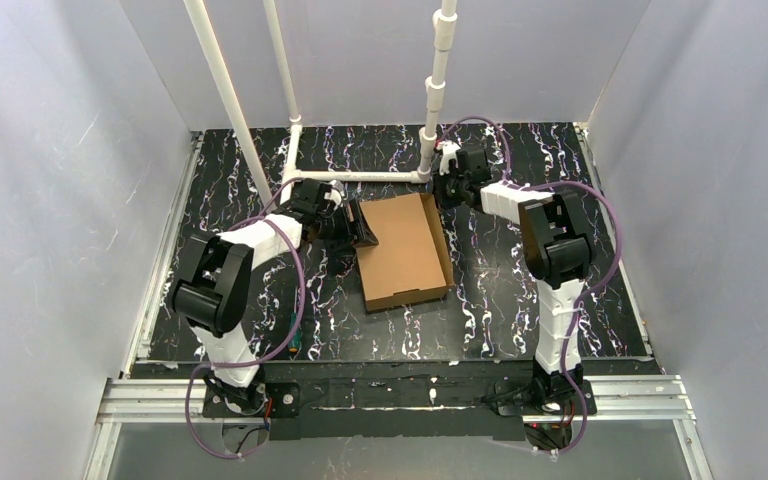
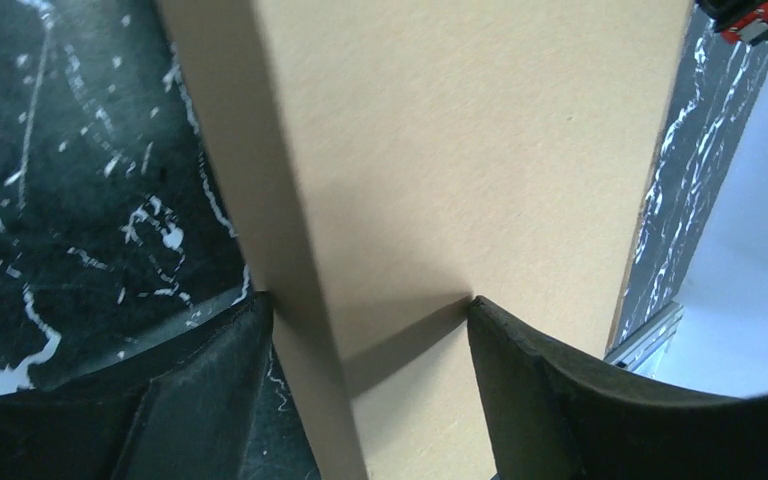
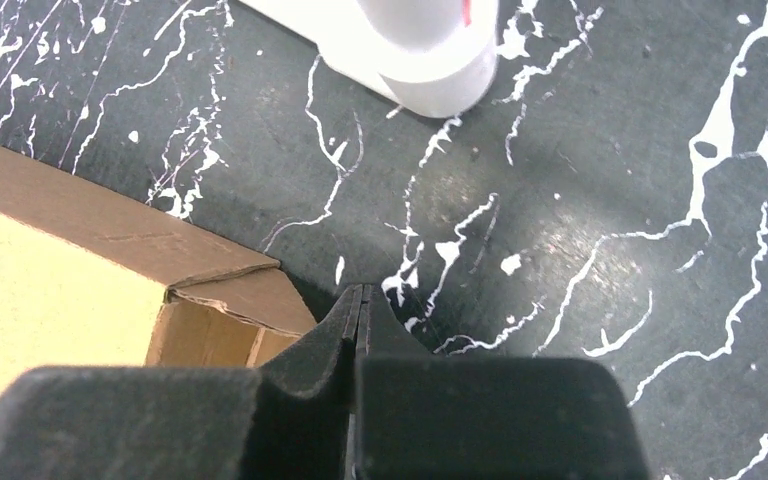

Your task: Fold the paper box

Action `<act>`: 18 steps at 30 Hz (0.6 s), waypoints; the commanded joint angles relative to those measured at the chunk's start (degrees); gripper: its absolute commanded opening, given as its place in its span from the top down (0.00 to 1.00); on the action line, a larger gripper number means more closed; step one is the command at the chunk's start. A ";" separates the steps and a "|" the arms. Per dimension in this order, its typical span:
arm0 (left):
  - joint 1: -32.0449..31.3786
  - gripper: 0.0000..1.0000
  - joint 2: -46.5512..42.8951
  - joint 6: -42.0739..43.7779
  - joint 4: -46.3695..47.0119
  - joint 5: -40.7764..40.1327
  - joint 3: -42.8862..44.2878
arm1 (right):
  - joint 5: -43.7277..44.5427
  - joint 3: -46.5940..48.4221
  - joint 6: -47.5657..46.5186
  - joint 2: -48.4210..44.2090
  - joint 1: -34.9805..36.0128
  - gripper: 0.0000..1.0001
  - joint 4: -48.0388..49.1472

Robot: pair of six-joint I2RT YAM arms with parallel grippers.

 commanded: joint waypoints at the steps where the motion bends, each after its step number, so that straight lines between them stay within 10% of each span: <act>1: 0.54 0.34 3.32 2.81 -0.86 2.69 3.02 | -2.55 -1.57 -6.73 -0.63 4.02 0.96 2.65; 18: -2.90 0.35 4.31 6.69 -3.03 6.33 5.09 | 5.76 -4.66 -16.97 -8.11 16.82 0.98 -2.28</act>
